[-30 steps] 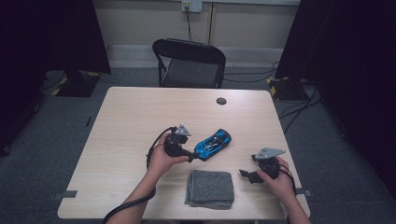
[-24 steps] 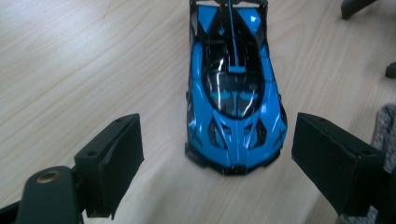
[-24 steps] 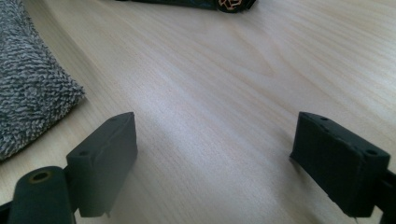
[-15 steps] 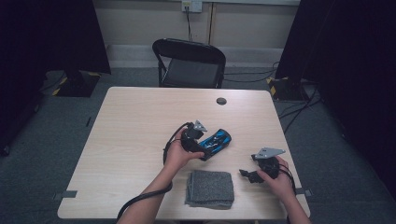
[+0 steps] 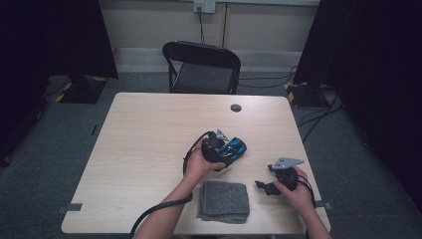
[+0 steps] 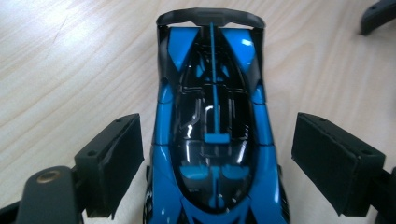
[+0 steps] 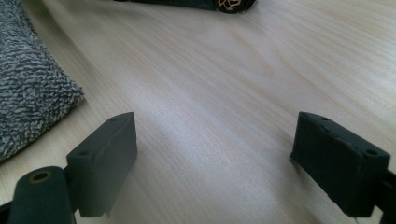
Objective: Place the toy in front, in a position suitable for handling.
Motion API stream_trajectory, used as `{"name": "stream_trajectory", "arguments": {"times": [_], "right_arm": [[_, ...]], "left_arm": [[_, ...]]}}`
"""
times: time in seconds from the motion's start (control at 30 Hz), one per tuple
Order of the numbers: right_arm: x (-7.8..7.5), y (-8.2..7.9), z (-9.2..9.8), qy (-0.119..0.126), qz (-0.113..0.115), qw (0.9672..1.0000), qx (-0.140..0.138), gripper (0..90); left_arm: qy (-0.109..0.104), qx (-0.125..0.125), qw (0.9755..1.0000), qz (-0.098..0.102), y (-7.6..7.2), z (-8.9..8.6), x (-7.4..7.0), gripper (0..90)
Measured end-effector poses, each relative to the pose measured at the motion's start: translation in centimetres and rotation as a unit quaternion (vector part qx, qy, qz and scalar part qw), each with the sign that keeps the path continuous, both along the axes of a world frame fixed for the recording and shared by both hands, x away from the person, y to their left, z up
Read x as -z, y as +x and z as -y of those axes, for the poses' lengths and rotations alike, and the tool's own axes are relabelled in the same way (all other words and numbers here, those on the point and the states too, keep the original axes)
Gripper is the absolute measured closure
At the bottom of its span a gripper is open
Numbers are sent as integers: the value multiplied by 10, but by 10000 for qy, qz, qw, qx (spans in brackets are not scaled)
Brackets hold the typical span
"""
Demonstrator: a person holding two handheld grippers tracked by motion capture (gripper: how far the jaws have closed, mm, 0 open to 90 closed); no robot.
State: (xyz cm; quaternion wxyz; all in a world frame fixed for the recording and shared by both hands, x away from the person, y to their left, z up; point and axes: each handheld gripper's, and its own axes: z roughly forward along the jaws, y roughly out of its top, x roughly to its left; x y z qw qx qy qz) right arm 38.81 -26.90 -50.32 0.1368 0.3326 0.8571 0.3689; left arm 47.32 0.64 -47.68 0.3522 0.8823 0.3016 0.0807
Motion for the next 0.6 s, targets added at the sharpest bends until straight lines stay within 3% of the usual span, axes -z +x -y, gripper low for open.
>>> {"name": "stream_trajectory", "arguments": {"times": [0.23, 0.6], "right_arm": [[0, 0, 0, -2, 2, 10000, 2, 135], [0, 0, 0, -1, 0, 10000, 3, 136]], "left_arm": [[19, -79, 9999, -74, 5, 3, 11, 163], [67, -26, 10000, -45, 11, 12, 14, 185]]}}
